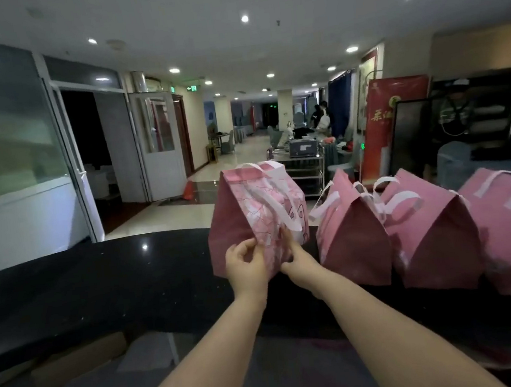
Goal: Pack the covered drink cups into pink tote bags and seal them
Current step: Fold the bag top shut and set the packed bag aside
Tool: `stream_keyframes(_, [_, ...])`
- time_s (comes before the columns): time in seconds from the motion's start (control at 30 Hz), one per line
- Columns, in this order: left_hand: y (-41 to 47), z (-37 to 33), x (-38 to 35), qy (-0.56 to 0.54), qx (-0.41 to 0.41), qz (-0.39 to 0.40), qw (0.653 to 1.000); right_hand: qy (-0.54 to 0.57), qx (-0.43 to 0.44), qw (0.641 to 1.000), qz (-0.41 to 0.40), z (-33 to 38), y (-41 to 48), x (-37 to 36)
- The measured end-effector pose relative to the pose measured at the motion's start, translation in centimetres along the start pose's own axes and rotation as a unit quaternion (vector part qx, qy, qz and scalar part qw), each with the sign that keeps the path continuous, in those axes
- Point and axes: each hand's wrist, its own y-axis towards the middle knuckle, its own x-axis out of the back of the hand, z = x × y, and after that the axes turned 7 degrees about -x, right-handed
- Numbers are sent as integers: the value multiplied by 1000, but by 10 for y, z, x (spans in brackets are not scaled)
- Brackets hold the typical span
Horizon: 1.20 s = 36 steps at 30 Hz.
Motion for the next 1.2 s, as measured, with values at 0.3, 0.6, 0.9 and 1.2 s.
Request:
stream_keyframes(0.3, [11,80,-5,85,1,176,981,89,-73,984,-138,-56,49,-4])
stream_keyframes(0.6, [82,70,42,116,-80,-2,990,167,43,958,-230,-22,46,-19])
stream_keyframes(0.9, [99,78,20,139,43,195,970,-63,-11,946,-317,-12,59,-40])
stream_keyframes(1.2, [89,52,-10,87,-67,149,983,-25,70,944,-323,0,70,-9])
